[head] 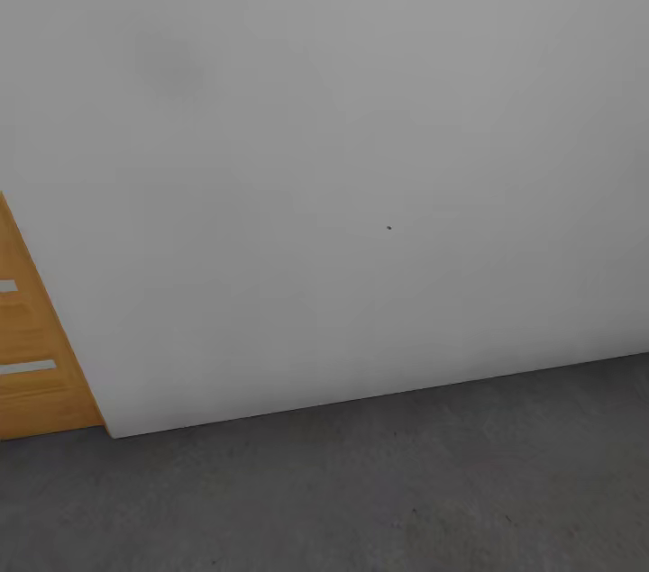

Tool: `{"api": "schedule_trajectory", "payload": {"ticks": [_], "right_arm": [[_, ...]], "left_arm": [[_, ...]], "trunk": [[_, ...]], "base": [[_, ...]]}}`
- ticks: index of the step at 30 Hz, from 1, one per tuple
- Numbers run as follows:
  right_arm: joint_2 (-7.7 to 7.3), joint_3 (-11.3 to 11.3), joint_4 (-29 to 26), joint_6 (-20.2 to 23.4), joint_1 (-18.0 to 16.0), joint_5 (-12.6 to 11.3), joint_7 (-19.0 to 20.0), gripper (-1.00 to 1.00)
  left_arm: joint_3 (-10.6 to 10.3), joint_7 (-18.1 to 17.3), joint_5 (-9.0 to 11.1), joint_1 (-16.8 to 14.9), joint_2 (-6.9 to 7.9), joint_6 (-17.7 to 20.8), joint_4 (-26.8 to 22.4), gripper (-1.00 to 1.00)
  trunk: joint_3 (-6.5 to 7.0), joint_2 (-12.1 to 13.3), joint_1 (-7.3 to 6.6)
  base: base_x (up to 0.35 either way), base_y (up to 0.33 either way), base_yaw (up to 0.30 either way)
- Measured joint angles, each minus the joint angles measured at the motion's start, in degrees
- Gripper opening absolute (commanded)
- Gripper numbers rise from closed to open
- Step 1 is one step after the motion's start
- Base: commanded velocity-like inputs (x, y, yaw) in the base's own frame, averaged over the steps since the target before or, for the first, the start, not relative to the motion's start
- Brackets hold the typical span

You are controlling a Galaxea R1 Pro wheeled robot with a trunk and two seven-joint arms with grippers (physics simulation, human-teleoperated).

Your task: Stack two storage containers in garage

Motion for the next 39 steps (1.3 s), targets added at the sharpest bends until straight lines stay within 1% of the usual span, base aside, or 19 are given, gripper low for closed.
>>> {"api": "schedule_trajectory", "payload": {"ticks": [2, 6, 11, 19, 32, 33, 34, 35, 39], "right_arm": [[-0.11, 0.59, -0.16, -0.58, -0.09, 0.35, -0.07, 1.0], [-0.09, 1.77, -0.16, -0.72, -0.09, 0.38, -0.08, 1.0], [0.41, 3.24, -0.09, -0.57, -0.08, -0.47, 0.07, 1.0], [0.5, 5.71, -0.08, -0.69, -0.08, -0.5, 0.14, 1.0], [0.44, 10.01, -0.09, -1.1, -0.08, -0.47, 0.2, 1.0], [0.44, 26.25, -0.09, -1.1, -0.08, -0.47, 0.19, 1.0], [0.44, 34.04, -0.09, -1.11, -0.08, -0.47, 0.18, 1.0], [0.44, 34.34, -0.09, -1.11, -0.08, -0.47, 0.17, 1.0], [0.44, 34.35, -0.09, -1.11, -0.08, -0.47, 0.18, 1.0]], "left_arm": [[-0.01, 0.05, 0.08, -0.09, 0.52, -0.47, -0.62, 1.0], [0.01, 0.07, 0.08, -0.09, 0.48, -0.48, -1.04, 1.0], [-0.05, 0.08, 0.08, -0.09, 0.52, -0.48, -1.56, 1.0], [-0.04, 0.08, 0.08, -0.09, 0.52, -0.48, -1.57, 1.0], [-0.07, 0.05, 0.08, -0.09, 0.53, -0.48, -1.58, 1.0], [-0.04, 0.05, 0.08, -0.09, 0.54, -0.48, -1.59, 1.0], [-0.06, 0.06, 0.08, -0.09, 0.54, -0.48, -1.6, 1.0], [-0.03, 0.07, 0.08, -0.09, 0.53, -0.48, -1.58, 1.0], [-0.04, 0.08, 0.08, -0.09, 0.53, -0.48, -1.57, 1.0]], "trunk": [[0.02, 0.01, 0.0], [0.02, 0.01, 0.0], [0.02, 0.01, 0.0], [0.02, 0.01, 0.0], [0.02, 0.01, 0.0], [0.02, 0.01, 0.0], [0.02, 0.01, 0.0], [0.02, 0.01, 0.0], [0.02, 0.01, 0.0]], "base": [[0.0, 0.0, 0.0], [0.0, 0.0, 0.0], [0.0, 0.0, 0.0], [0.0, 0.0, 0.016], [0.0, 0.0, 0.237], [0.0, 0.0, 0.271], [0.0, 0.0, 0.271], [0.0, 0.0, 0.271], [0.0, 0.0, 0.271]]}}
